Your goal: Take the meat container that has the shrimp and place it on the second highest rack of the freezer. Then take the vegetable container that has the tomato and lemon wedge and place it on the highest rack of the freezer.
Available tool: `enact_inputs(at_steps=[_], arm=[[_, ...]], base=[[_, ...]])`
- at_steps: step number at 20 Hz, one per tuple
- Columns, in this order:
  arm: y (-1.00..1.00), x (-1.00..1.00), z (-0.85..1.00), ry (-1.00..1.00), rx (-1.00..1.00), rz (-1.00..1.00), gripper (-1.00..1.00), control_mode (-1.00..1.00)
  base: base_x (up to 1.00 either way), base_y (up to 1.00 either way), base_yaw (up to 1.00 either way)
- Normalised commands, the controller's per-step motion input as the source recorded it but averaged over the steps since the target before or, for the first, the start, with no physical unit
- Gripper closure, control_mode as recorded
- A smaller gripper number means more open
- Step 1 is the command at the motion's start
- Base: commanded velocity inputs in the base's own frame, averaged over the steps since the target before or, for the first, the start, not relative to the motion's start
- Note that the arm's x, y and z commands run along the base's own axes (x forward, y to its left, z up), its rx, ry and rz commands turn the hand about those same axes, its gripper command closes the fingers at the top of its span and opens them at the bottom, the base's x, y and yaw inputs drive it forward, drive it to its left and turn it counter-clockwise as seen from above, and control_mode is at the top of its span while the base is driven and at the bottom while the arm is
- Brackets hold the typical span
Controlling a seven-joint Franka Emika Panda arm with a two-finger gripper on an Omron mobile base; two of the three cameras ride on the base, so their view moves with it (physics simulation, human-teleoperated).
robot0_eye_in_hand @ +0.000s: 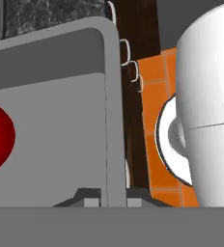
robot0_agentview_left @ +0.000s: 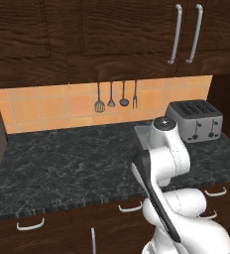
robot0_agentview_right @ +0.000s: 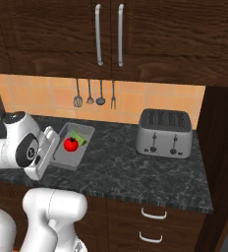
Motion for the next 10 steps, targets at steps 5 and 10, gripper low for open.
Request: enact_inputs(at_steps=[5, 10], arm=[[0.0, -0.46, 0.88, 0.0, -0.03, 0.0, 1.0, -1.0], [-0.27, -0.56, 0.6, 0.0, -0.01, 0.02, 1.0, -1.0]], base=[[0.0, 0.0, 0.0], [0.0, 0.0, 0.0]])
